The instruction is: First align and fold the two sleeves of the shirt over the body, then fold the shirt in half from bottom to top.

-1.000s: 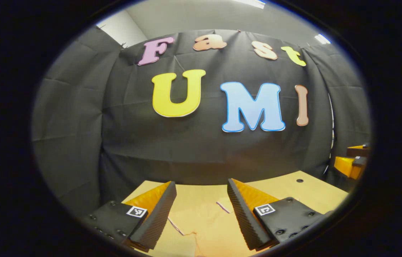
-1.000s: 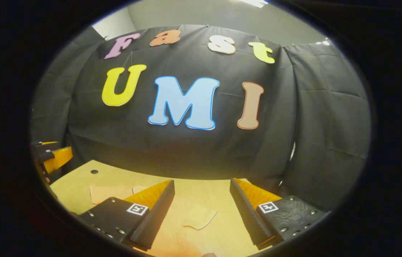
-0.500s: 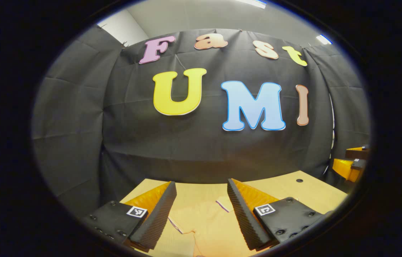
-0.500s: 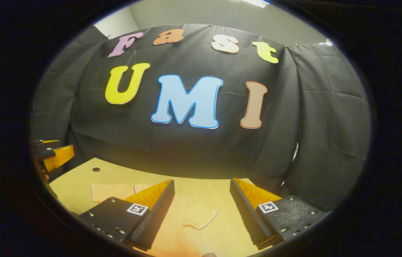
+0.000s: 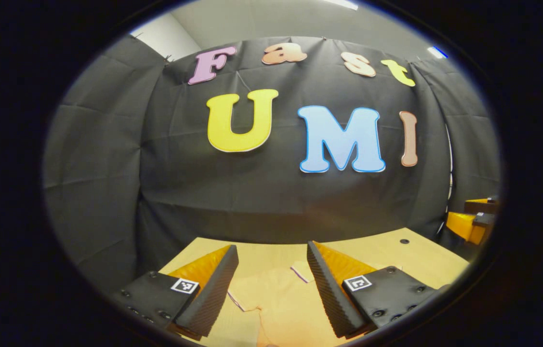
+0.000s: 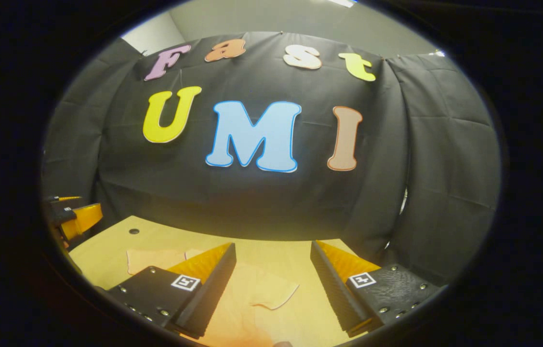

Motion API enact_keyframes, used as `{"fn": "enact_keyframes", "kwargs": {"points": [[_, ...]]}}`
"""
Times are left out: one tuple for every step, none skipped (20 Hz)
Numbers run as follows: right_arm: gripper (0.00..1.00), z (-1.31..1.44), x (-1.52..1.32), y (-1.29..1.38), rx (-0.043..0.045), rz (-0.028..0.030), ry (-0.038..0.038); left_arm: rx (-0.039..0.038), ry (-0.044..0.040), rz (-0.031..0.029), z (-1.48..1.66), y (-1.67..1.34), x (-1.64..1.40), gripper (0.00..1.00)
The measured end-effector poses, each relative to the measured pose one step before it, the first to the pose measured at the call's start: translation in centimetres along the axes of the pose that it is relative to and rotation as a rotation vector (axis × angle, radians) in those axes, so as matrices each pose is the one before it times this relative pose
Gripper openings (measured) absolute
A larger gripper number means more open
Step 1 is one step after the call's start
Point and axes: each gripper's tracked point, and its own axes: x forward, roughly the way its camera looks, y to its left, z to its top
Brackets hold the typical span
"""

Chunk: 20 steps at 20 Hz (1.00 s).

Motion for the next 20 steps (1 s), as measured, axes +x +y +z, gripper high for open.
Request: {"fn": "enact_keyframes", "kwargs": {"points": [[0.96,-0.471,0.234,-0.047,0.00056,-0.00013,0.00968,0.00276,-0.00038,-0.00200,0.027,-0.145,0.003,0.94],[0.96,-0.494,0.386,-0.083,0.00129,0.00009,0.01554,0.00407,-0.00066,-0.00266,0.079,-0.184,0.008,0.94],[0.96,-0.643,0.490,-0.125,0.00084,-0.00339,0.01893,0.00494,-0.00053,0.00068,-0.014,-0.067,0.019,0.94],[0.96,-0.595,0.531,-0.117,0.00236,-0.00117,0.01930,0.00616,0.00110,-0.00150,-0.044,-0.072,0.071,0.94],[0.96,-0.665,0.594,-0.108,0.00636,-0.00018,0.01973,0.00653,0.00196,-0.00060,-0.068,-0.094,0.145,0.94],[0.93,-0.436,0.580,-0.084,0.01090,0.00227,0.01739,0.00822,-0.00085,-0.00028,-0.061,-0.077,0.066,0.94],[0.96,-0.645,0.642,-0.037,0.01228,0.00441,0.01744,0.00604,-0.00191,-0.00215,0.050,-0.127,0.198,0.94],[0.96,-0.486,0.716,-0.124,0.01145,-0.00035,0.01585,0.00417,0.00121,-0.00261,0.047,-0.145,0.110,0.94],[0.96,-0.564,0.832,-0.264,0.01150,-0.00182,0.01532,0.00231,0.00380,0.00017,-0.194,-0.065,0.133,0.94],[0.96,-0.554,0.873,-0.121,0.00718,-0.00005,0.02166,-0.00084,0.00435,-0.00208,-0.159,-0.092,0.126,0.94],[0.96,-0.778,1.054,-0.168,0.00553,-0.00112,0.02248,-0.00218,0.00671,-0.00097,-0.229,-0.118,0.087,0.94],[0.96,-0.593,1.038,-0.210,0.00441,-0.00215,0.02430,-0.00327,0.00566,-0.00213,-0.286,-0.143,0.106,0.94],[0.96,-0.879,1.134,-0.215,0.00291,-0.00276,0.02838,-0.00081,0.00744,-0.00054,-0.273,-0.132,0.037,0.94],[0.97,-0.518,1.059,-0.222,-0.00007,-0.00428,0.02268,0.00220,0.00536,0.00215,-0.233,-0.059,0.046,0.94],[0.93,-0.732,1.152,-0.130,-0.00171,-0.00314,0.02550,0.00135,0.00507,0.00328,-0.189,0.017,0.108,0.94],[0.96,-0.497,0.987,-0.131,0.00111,-0.00178,0.02344,-0.00106,0.00473,0.00146,-0.109,-0.061,0.050,0.94],[0.96,-0.519,1.109,-0.158,0.00129,-0.00430,0.01978,-0.00232,0.00253,0.00216,-0.060,-0.103,-0.050,0.94],[0.97,-0.573,1.013,-0.131,0.00394,-0.00150,0.01818,-0.00151,0.00103,0.00273,-0.032,0.016,0.023,0.94],[0.97,-0.516,1.081,-0.172,0.00604,-0.00372,0.02156,-0.00008,0.00150,0.00516,0.022,0.039,0.043,0.94],[0.97,-0.773,1.127,-0.183,0.00871,-0.00614,0.02940,-0.00055,0.00190,0.00515,0.004,0.090,0.019,0.94]]}}
